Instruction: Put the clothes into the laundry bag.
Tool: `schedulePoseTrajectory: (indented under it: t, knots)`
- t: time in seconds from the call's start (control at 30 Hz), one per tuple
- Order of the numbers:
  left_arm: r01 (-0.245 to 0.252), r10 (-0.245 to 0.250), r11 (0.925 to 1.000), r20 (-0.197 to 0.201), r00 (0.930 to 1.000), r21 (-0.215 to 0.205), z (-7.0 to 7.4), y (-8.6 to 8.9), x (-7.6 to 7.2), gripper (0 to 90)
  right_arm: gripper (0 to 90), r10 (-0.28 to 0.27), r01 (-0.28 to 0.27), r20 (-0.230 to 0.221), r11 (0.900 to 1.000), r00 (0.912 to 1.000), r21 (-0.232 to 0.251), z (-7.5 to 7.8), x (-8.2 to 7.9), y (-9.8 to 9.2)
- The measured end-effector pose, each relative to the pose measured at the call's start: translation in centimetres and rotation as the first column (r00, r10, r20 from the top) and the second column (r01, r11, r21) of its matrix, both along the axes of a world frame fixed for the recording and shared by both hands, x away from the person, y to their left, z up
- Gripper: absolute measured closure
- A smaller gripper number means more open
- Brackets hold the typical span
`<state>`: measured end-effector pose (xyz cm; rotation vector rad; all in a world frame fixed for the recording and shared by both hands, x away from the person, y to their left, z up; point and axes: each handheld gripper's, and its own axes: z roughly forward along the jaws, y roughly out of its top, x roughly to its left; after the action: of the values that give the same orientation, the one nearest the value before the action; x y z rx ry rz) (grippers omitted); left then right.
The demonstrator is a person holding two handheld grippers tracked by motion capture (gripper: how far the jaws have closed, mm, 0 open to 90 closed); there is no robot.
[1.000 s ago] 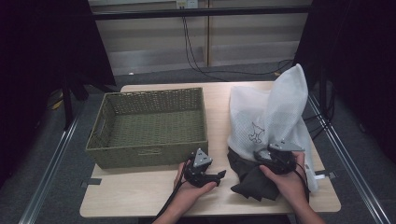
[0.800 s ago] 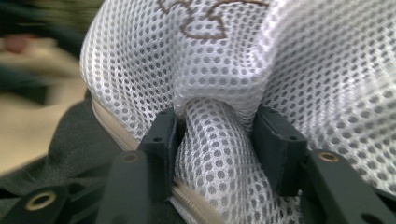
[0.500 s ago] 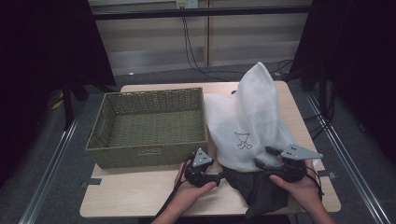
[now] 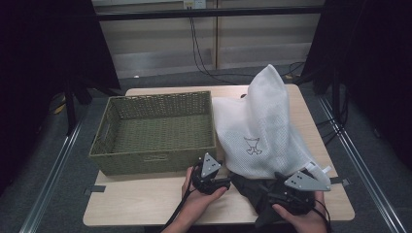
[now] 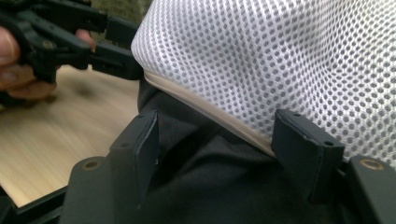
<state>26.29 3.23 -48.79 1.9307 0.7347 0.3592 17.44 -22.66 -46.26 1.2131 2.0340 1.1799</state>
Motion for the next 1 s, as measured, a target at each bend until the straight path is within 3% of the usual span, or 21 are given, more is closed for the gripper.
schedulePoseTrajectory:
  t: [0.03,0.1,0.17,0.2,0.23,0.27,0.3,0.33,0.37,0.4,0.43,0.5,0.57,0.6,0.63,0.7,0.77,0.83,0.9,0.97,1.0]
  knots:
    - [-0.006,0.006,1.0,0.026,0.9996,0.002,0.2,-0.2,-0.3,38.5,33.8,-0.014,0.014,-0.002,0.999,0.9999,0.034,0.4,-0.4,0.3]
    - [0.024,-0.024,0.9997,0.037,0.9991,-0.007,0.3,-0.2,-0.3,38.3,36.9,-0.011,0.01,0.024,0.999,0.9996,0.042,0.7,-1.3,0.8]
    - [0.03,-0.03,0.9994,0.03,0.9991,-0.018,0.3,-0.3,-0.3,38.5,37.5,0.001,-0.002,0.02,0.999,0.9998,0.044,0.7,-1.5,1.1]
    - [0.036,-0.036,0.9992,0.013,0.9993,-0.017,0.2,-0.4,-0.2,40.3,36.0,0.041,-0.04,-0.023,0.999,0.9989,0.029,0.2,-1.7,1.8]
    - [0.036,-0.036,0.9992,0.013,0.9993,-0.017,0.2,-0.4,-0.2,42.2,36.0,0.041,-0.04,-0.023,0.999,0.9989,0.029,0.2,-1.7,1.8]
    - [0.05,-0.05,0.9987,0.015,0.9986,-0.009,0.1,-0.4,0.0,43.9,31.3,0.012,-0.012,-0.015,1.0,0.9998,-0.014,-0.3,-1.4,2.2]
    - [0.05,-0.05,0.9987,0.015,0.9986,-0.009,0.1,-0.4,0.0,45.1,31.3,0.012,-0.012,-0.015,1.0,0.9998,-0.014,-0.3,-1.4,2.2]
    - [0.051,-0.05,0.9986,0.01,0.9987,-0.017,0.1,-0.7,0.0,45.3,20.3,-0.034,0.033,-0.023,0.999,0.9992,-0.016,-0.6,-0.4,2.4]
    - [0.072,-0.072,0.9974,0.038,0.9967,0.001,0.2,-1.1,0.2,45.3,16.1,-0.053,0.053,-0.037,0.999,0.9979,-0.012,-0.8,0.2,2.6]
    - [0.072,-0.072,0.9974,0.038,0.9967,0.001,0.2,-1.1,0.2,44.8,16.1,-0.053,0.053,-0.037,0.999,0.9979,-0.012,-0.8,0.2,2.6]
    - [0.08,-0.081,0.9967,0.064,0.9947,0.016,0.4,-1.6,0.2,44.2,9.0,-0.088,0.087,-0.07,0.996,0.9936,-0.022,-1.5,1.2,3.1]
    - [0.111,-0.114,0.9931,0.088,0.9895,0.036,0.7,-2.3,0.4,44.2,7.3,-0.098,0.096,-0.08,0.995,0.9919,-0.029,-1.7,1.4,3.3]
    - [0.12,-0.124,0.9915,0.085,0.9886,0.05,0.9,-2.8,0.8,52.5,6.4,-0.119,0.108,-0.081,0.986,0.9896,-0.125,-2.8,2.0,4.5]
    - [0.12,-0.124,0.9915,0.085,0.9886,0.05,0.9,-2.8,0.8,57.6,6.4,-0.119,0.108,-0.081,0.986,0.9896,-0.125,-2.8,2.0,4.5]
    - [0.125,-0.128,0.9909,0.072,0.9891,0.049,1.1,-2.7,1.2,67.8,10.3,-0.155,0.138,-0.077,0.971,0.9849,-0.193,-3.5,2.2,5.2]
    - [0.122,-0.124,0.9919,0.056,0.9907,0.036,1.6,-2.4,1.5,84.5,26.3,-0.171,0.153,-0.065,0.964,0.9832,-0.215,-3.5,2.4,5.3]
    - [0.155,-0.155,0.9879,-0.004,0.9879,-0.008,1.9,-1.9,2.1,87.7,52.8,-0.177,0.159,-0.072,0.966,0.9816,-0.203,-3.4,2.7,4.8]
    - [0.174,-0.175,0.9843,-0.028,0.9842,-0.031,2.1,-1.6,2.3,88.2,71.6,-0.175,0.159,-0.098,0.976,0.9796,-0.151,-3.0,3.2,3.8]
    - [0.196,-0.198,0.9798,-0.041,0.9794,-0.038,2.4,-1.4,2.2,88.3,77.2,-0.167,0.156,-0.12,0.983,0.9787,-0.095,-2.5,3.7,3.0]
    - [0.227,-0.228,0.9734,-0.04,0.9729,-0.032,2.8,-1.4,2.0,88.4,78.9,-0.202,0.201,-0.078,0.979,0.9763,-0.025,-1.6,3.7,2.1]
    - [0.227,-0.228,0.9734,-0.04,0.9729,-0.032,2.8,-1.4,2.0,88.4,78.9,-0.202,0.201,-0.078,0.979,0.9763,-0.025,-1.6,3.7,2.1]
